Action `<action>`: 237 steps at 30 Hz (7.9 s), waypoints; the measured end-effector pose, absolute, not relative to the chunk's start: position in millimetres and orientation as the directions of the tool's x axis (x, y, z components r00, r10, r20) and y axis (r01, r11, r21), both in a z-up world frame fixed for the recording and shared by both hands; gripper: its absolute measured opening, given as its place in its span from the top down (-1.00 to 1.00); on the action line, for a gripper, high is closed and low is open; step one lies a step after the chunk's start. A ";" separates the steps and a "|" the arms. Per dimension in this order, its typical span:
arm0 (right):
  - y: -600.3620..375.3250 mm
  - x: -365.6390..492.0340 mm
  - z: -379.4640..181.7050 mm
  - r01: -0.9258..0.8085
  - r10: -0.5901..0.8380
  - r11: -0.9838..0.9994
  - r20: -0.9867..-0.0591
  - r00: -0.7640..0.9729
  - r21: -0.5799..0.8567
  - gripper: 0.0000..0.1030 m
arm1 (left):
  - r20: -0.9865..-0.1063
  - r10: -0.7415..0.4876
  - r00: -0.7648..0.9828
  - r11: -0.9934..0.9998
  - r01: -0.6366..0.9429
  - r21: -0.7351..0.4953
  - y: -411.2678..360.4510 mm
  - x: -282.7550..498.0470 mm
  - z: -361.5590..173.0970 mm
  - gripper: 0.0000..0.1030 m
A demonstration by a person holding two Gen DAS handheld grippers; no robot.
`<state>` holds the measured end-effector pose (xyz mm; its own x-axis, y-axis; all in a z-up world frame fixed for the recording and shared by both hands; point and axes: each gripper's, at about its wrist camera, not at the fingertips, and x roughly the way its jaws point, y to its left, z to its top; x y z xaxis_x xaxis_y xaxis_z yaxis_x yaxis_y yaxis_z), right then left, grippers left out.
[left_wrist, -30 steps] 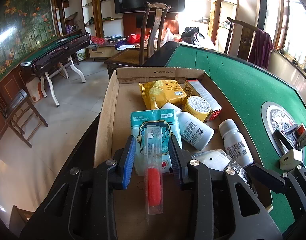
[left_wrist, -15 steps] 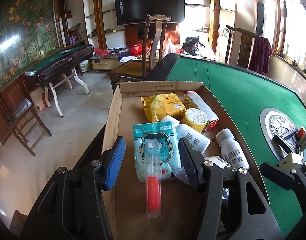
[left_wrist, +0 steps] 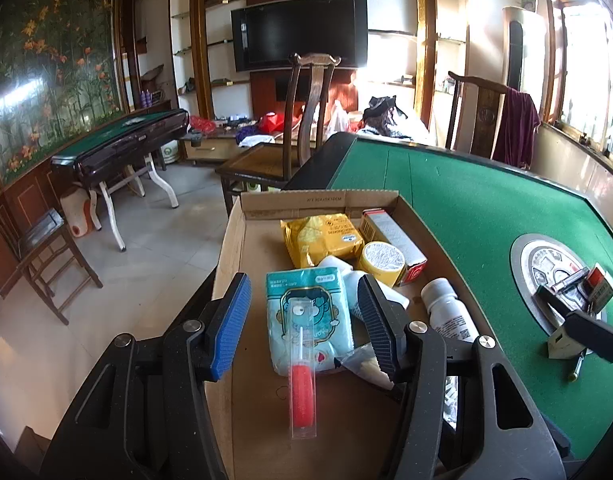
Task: Organize objects
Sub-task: 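Move both tools from the tray toward the items on the table dial, then grasp the white charger block with the left tool, then grasp the green-capped black marker with right tool while left lifts the charger, then carry the charger and marker over the cardboard tray with both tools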
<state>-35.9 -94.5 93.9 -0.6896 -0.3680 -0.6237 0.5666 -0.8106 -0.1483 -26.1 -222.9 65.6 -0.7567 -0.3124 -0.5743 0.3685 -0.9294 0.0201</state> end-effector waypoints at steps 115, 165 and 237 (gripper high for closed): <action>111.5 -61.1 78.9 0.327 -0.162 -0.935 -0.653 -0.740 -0.139 -0.52 | -0.710 0.002 -0.704 -0.995 -0.073 0.069 -3.2 -100.7 31.4 -0.24; 126.6 -76.0 67.1 0.290 -0.174 -0.956 -0.708 -0.684 -0.046 -0.52 | -0.755 0.046 -0.654 -0.995 -0.094 0.020 -23.4 -90.9 24.1 0.28; 53.1 -119.1 58.7 0.477 -0.373 -0.873 -0.769 -0.519 0.102 0.75 | -0.680 0.021 -0.733 -0.997 0.034 -0.068 -91.0 -73.0 61.8 -0.20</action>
<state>-119.1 53.1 58.7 -0.5187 -0.3731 -0.7693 0.4766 -0.8732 0.1021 -73.0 -91.0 61.8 -0.7331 0.0213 -0.6798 0.0340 -0.9971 -0.0679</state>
